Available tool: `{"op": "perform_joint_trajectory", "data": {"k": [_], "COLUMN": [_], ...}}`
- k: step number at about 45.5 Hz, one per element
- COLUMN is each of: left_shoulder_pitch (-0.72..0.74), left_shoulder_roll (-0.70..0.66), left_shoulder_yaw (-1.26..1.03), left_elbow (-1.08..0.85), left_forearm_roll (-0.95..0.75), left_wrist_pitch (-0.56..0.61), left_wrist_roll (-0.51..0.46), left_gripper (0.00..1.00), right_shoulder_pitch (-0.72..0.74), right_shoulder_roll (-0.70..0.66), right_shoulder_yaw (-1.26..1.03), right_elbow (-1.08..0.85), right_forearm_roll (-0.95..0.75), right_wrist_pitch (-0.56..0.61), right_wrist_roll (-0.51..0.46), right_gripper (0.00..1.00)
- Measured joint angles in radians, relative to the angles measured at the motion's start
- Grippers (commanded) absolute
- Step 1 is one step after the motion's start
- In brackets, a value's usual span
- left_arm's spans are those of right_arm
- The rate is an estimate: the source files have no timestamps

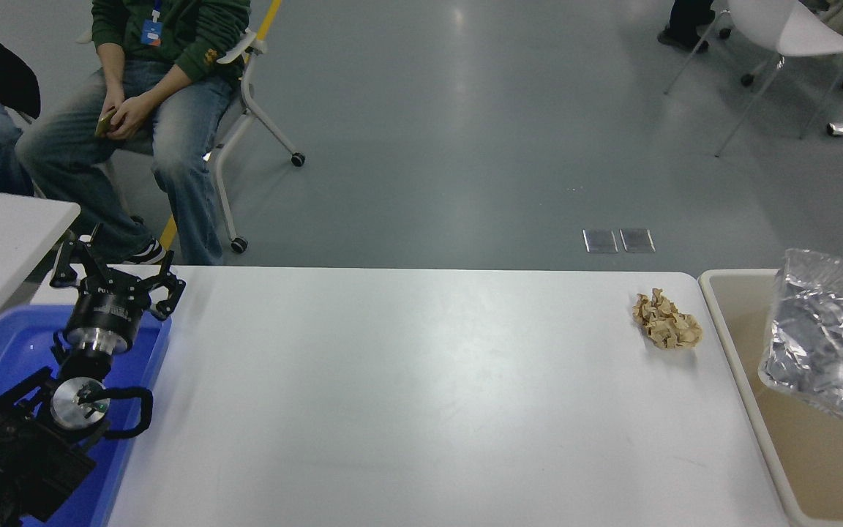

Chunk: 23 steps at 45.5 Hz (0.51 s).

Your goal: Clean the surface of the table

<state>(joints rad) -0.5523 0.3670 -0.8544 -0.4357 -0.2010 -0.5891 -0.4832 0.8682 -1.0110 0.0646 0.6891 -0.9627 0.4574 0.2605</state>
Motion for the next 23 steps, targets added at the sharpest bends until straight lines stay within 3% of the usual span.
{"op": "perform_joint_trajectory", "data": {"k": [23], "left_shoulder_pitch": [0.000], "left_shoulder_roll": [0.000], "left_shoulder_yaw": [0.000], "left_elbow": [0.000], "left_forearm_roll": [0.000], "left_wrist_pitch": [0.000], "left_wrist_roll": [0.000], "left_gripper": [1.00], "right_shoulder_pitch": [-0.073], "right_shoulder_roll": [0.315], "right_shoulder_yaw": [-0.248], "right_elbow": [-0.569], "right_forearm_roll": [0.015], "right_wrist_pitch": [-0.085], "right_wrist_roll": [0.248], "right_gripper": [0.00]}}
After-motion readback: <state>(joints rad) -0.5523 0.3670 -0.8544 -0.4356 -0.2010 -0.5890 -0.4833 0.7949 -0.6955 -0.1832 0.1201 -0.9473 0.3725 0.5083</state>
